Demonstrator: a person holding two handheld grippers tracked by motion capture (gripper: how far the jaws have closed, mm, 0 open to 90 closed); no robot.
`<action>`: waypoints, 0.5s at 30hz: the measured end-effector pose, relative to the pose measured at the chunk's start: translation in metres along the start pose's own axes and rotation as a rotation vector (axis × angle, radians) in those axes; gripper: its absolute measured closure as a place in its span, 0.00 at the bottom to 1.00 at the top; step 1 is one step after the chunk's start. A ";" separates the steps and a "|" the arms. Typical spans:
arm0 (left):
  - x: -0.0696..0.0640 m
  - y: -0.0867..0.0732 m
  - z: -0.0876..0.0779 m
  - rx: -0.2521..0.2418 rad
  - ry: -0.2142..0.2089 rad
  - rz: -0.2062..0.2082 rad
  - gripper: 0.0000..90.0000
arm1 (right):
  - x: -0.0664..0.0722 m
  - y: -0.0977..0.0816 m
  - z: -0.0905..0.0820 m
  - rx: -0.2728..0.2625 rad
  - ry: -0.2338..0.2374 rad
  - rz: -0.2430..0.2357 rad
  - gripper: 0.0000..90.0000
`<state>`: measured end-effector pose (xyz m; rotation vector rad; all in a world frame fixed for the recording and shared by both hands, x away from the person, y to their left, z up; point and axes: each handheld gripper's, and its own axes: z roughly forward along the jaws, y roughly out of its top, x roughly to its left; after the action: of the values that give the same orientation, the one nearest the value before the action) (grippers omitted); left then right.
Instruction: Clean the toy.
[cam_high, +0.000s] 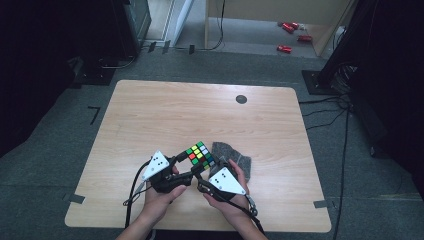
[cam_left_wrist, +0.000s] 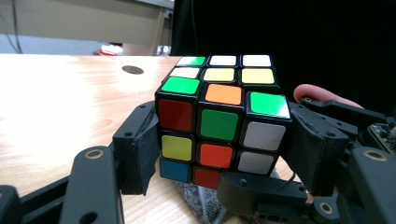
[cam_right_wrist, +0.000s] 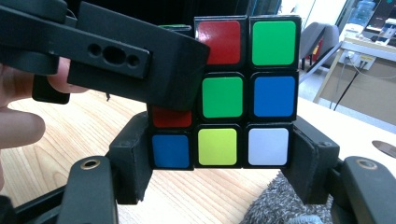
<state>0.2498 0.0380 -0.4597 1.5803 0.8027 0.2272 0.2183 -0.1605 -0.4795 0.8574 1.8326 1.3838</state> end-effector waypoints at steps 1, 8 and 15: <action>0.002 0.000 0.000 0.003 -0.011 -0.004 0.38 | 0.000 0.000 -0.001 0.004 0.003 0.006 0.38; 0.011 0.006 -0.004 -0.005 -0.039 -0.033 0.22 | -0.006 0.001 -0.001 0.024 0.022 0.015 0.38; 0.018 0.008 -0.009 -0.022 -0.060 -0.002 0.19 | -0.016 0.002 -0.004 0.039 0.040 0.034 0.38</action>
<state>0.2605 0.0567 -0.4560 1.5586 0.7531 0.1854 0.2240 -0.1751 -0.4743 0.8908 1.8885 1.3995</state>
